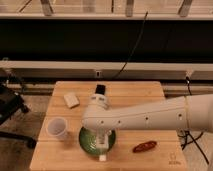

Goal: Place the bottle in the ceramic bowl

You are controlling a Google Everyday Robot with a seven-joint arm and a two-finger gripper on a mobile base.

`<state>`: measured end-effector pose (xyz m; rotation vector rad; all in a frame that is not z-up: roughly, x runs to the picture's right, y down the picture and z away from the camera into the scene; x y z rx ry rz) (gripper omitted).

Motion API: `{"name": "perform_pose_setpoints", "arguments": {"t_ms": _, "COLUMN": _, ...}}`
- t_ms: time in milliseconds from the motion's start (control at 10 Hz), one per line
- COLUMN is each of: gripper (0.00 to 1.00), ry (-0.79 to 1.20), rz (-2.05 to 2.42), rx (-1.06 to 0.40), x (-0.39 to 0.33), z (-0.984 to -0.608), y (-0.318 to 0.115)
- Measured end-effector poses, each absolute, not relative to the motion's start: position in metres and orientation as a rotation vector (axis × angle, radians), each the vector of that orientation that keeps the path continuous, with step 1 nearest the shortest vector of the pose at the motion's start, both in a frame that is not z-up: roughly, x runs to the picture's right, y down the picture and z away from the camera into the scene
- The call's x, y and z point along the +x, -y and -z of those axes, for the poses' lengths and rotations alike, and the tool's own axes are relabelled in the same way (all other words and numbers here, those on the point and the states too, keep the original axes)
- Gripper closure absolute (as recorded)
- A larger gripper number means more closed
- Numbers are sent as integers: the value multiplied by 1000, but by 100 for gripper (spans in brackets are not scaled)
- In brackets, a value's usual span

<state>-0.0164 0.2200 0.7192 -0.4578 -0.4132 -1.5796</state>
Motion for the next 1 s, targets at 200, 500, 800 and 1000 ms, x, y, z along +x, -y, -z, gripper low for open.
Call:
{"name": "perform_pose_setpoints", "arguments": {"t_ms": 200, "gripper": 56, "ry": 415, "rz": 1583, "rx": -456, "x": -16, "z": -719, "y": -220}}
{"name": "perform_pose_setpoints", "arguments": {"t_ms": 500, "gripper": 35, "ry": 419, "rz": 1588, "rx": -456, "x": -15, "z": -718, "y": -220}}
{"name": "perform_pose_setpoints", "arguments": {"t_ms": 800, "gripper": 37, "ry": 422, "rz": 1592, "rx": -457, "x": -14, "z": -717, "y": -220}}
{"name": "perform_pose_setpoints", "arguments": {"t_ms": 1000, "gripper": 40, "ry": 428, "rz": 1601, "rx": -456, "x": -14, "z": -717, "y": -219}}
